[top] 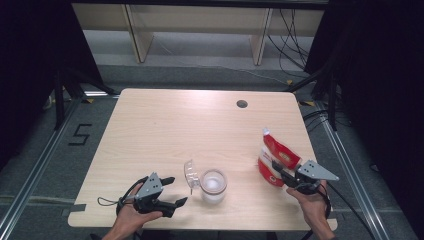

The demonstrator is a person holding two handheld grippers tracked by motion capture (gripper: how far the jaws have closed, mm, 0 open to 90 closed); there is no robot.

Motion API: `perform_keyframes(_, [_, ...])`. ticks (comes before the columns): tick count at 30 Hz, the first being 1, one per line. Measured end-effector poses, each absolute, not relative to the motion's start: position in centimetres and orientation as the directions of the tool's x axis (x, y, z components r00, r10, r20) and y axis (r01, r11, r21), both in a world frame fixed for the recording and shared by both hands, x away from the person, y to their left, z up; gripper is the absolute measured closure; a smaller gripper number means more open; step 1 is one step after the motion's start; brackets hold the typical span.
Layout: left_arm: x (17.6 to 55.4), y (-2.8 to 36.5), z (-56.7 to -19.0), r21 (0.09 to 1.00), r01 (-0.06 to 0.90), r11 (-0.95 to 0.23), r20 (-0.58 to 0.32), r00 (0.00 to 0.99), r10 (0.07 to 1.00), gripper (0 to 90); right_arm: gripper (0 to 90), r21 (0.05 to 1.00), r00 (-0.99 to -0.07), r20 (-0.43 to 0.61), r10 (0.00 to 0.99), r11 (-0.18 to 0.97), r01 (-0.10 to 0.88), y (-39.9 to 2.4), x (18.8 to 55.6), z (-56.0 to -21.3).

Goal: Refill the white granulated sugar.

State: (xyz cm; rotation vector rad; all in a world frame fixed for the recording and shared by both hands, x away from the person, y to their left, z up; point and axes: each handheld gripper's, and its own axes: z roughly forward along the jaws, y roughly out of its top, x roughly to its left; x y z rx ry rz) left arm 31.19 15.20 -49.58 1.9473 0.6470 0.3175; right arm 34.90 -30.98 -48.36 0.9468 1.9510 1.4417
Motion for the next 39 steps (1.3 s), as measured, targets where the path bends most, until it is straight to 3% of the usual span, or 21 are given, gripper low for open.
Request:
perform_keyframes(6, [31.1,15.2,-49.6,0.891,0.316,-0.326,-0.076,0.812,0.579,19.6,52.6,0.953,-0.582,0.027,0.812,0.156,0.261,-31.1,33.7,-47.8])
perform_keyframes(14, [31.1,15.2,-49.5,0.894,0.304,-0.33,-0.066,0.817,0.573,19.6,39.1,0.955,-0.556,0.053,0.829,0.121,0.271,-31.7,32.3,-47.2])
perform_keyframes(18, [31.1,15.2,-49.5,0.893,0.307,-0.328,-0.069,0.815,0.575,19.5,34.5,0.94,-0.528,0.085,0.845,0.109,0.324,-31.4,31.1,-47.0])
perform_keyframes(25, [31.1,15.2,-49.5,0.895,0.31,-0.32,-0.077,0.815,0.575,19.5,32.4,0.941,-0.522,0.041,0.852,0.142,0.306,-31.9,30.1,-47.0])
perform_keyframes(39, [31.1,15.1,-48.7,0.901,0.325,-0.287,-0.112,0.814,0.571,19.4,22.4,0.913,-0.492,0.081,0.867,0.133,0.385,-31.8,28.8,-47.5])
